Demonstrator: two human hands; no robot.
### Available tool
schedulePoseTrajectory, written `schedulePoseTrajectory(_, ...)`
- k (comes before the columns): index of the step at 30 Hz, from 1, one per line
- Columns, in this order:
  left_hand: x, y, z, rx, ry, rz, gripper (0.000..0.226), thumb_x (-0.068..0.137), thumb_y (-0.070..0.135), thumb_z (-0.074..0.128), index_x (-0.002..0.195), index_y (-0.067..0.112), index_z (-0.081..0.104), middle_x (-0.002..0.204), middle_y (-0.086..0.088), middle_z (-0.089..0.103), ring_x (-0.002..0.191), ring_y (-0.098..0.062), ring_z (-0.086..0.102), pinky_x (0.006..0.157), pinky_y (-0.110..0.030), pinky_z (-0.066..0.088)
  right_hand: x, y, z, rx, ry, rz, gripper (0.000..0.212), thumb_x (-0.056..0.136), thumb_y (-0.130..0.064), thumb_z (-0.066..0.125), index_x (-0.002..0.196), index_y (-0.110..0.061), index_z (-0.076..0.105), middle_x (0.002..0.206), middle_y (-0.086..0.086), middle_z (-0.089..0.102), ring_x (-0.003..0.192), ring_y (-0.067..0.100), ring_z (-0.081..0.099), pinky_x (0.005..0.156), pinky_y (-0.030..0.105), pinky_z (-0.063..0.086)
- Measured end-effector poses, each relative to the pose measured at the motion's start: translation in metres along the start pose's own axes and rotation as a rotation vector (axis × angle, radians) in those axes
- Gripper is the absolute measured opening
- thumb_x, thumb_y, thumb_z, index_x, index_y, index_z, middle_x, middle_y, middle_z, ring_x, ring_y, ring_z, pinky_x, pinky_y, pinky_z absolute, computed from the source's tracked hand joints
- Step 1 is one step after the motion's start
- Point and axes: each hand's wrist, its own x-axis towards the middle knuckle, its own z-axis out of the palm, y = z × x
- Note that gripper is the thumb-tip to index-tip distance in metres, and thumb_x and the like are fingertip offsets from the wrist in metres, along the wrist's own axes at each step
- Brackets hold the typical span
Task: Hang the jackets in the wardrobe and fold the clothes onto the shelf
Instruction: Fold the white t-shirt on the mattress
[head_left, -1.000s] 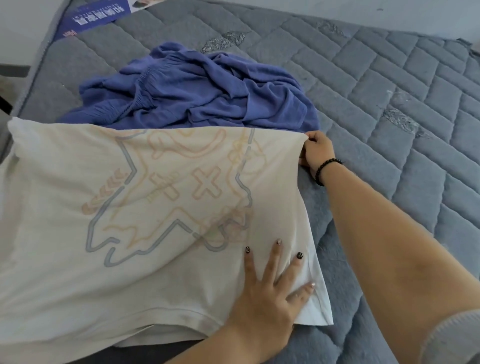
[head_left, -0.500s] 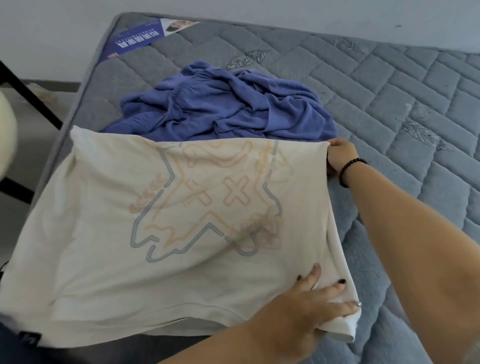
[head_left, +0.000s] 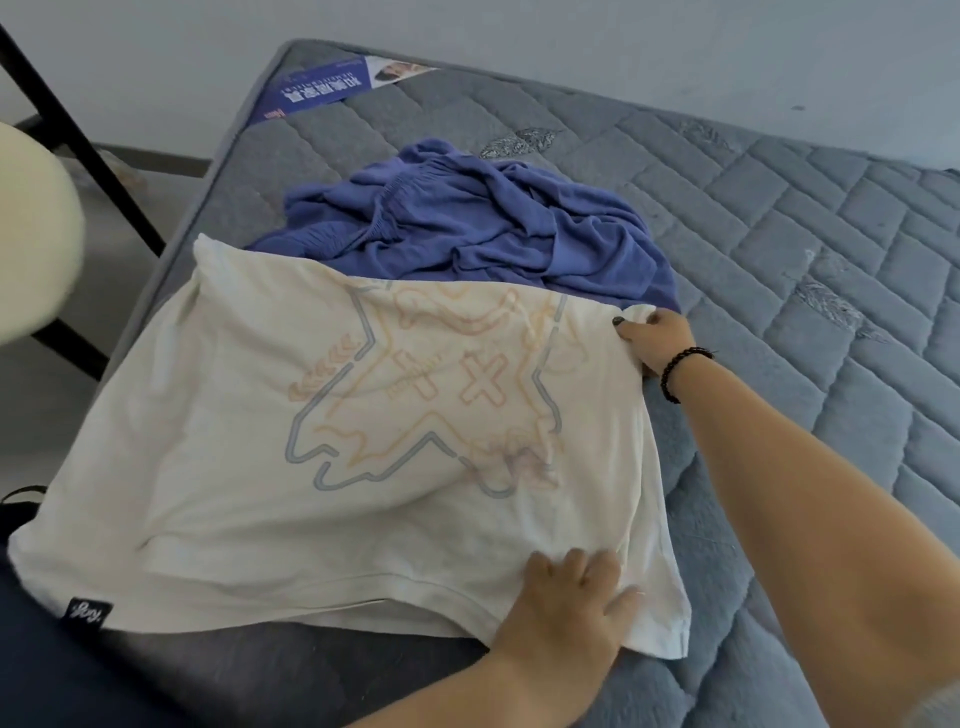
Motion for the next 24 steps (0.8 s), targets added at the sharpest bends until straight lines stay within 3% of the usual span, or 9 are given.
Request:
schedulePoseTrajectory(2, 0.006, -0.002, 0.005, 0.005, 0.139, -0.002, 0.022, 0.069, 0.023, 0.067, 0.089, 0.031, 0.067, 0.106, 0.001, 0.057, 0.09, -0.023, 0.05, 0.073, -0.037, 0.04, -0.005, -0.003, -0.004, -0.119, 0.032, -0.042, 0.03, 0.088, -0.029, 0.063, 0.074, -0.015, 0.041, 0.076, 0.0, 0.045, 0.075, 0.023, 0.048, 0.067, 0.034, 0.046)
schedulePoseTrajectory(5, -0.005, -0.005, 0.003, -0.148, 0.188, -0.057, 0.023, 0.076, 0.023, 0.053, 0.095, 0.031, 0.063, 0.113, 0.008, 0.062, 0.107, -0.015, 0.061, 0.09, -0.036, 0.051, -0.012, -0.013, -0.013, -0.221, 0.106, -0.113, 0.02, 0.092, -0.029, 0.056, 0.091, -0.013, 0.045, 0.088, 0.005, 0.047, 0.083, 0.023, 0.044, 0.07, 0.031, 0.034)
schedulePoseTrajectory(7, -0.017, -0.007, -0.011, -0.375, 0.206, -0.222, 0.019, 0.083, 0.025, 0.044, 0.098, 0.033, 0.053, 0.096, 0.012, 0.066, 0.088, -0.008, 0.064, 0.078, -0.024, 0.05, -0.017, -0.02, -0.018, -0.241, 0.155, -0.166, 0.022, 0.093, -0.029, 0.055, 0.084, -0.012, 0.044, 0.092, 0.01, 0.048, 0.083, 0.023, 0.044, 0.069, 0.03, 0.033)
schedulePoseTrajectory(9, -0.024, -0.011, -0.029, -0.536, 0.255, -0.37, 0.008, 0.092, 0.03, 0.036, 0.085, 0.03, 0.039, 0.071, 0.011, 0.053, 0.067, -0.007, 0.052, 0.061, -0.021, 0.038, -0.02, -0.027, -0.022, -0.285, 0.184, -0.211, 0.023, 0.092, -0.025, 0.054, 0.082, -0.008, 0.043, 0.087, 0.013, 0.05, 0.078, 0.025, 0.044, 0.065, 0.03, 0.032)
schedulePoseTrajectory(11, -0.028, -0.013, -0.046, -0.666, 0.362, -0.437, 0.022, 0.097, 0.031, 0.032, 0.076, 0.028, 0.033, 0.061, 0.009, 0.042, 0.058, -0.006, 0.041, 0.055, -0.019, 0.028, -0.024, -0.037, -0.026, -0.325, 0.211, -0.262, 0.022, 0.092, -0.022, 0.053, 0.078, -0.007, 0.044, 0.081, 0.014, 0.051, 0.077, 0.026, 0.043, 0.065, 0.031, 0.032)
schedulePoseTrajectory(17, -0.049, -0.015, -0.096, -1.269, 0.531, -0.629, 0.022, 0.101, 0.012, 0.036, 0.09, 0.01, 0.054, 0.066, 0.001, 0.05, 0.066, -0.006, 0.042, 0.066, -0.02, 0.035, -0.042, -0.094, -0.033, -0.335, 0.29, -0.369, 0.021, 0.088, -0.015, 0.049, 0.072, -0.001, 0.052, 0.066, 0.015, 0.049, 0.067, 0.028, 0.045, 0.052, 0.03, 0.033)
schedulePoseTrajectory(20, -0.065, -0.03, -0.126, -1.526, 0.641, -0.727, 0.022, 0.102, 0.005, 0.037, 0.1, 0.001, 0.058, 0.075, -0.009, 0.05, 0.071, -0.014, 0.043, 0.061, -0.014, 0.039, -0.055, -0.139, -0.018, -0.295, 0.285, -0.394, 0.033, 0.088, -0.013, 0.048, 0.056, -0.007, 0.04, 0.054, 0.008, 0.036, 0.059, 0.025, 0.036, 0.055, 0.03, 0.03)
schedulePoseTrajectory(22, -0.076, -0.042, -0.146, -1.615, 0.681, -0.732, 0.026, 0.099, -0.002, 0.037, 0.1, 0.002, 0.063, 0.077, -0.006, 0.064, 0.069, -0.011, 0.058, 0.062, -0.009, 0.045, -0.062, -0.164, -0.003, -0.232, 0.275, -0.382, 0.038, 0.085, -0.011, 0.05, 0.052, -0.014, 0.031, 0.052, 0.008, 0.028, 0.054, 0.021, 0.028, 0.055, 0.031, 0.025)
schedulePoseTrajectory(24, -0.094, -0.063, -0.164, -1.582, 0.744, -0.751, 0.032, 0.098, -0.004, 0.037, 0.103, 0.009, 0.066, 0.093, 0.002, 0.074, 0.09, -0.004, 0.067, 0.078, -0.013, 0.051, -0.074, -0.191, 0.025, -0.169, 0.242, -0.348, 0.038, 0.082, -0.01, 0.052, 0.052, -0.016, 0.029, 0.052, 0.008, 0.026, 0.051, 0.02, 0.024, 0.052, 0.03, 0.022)
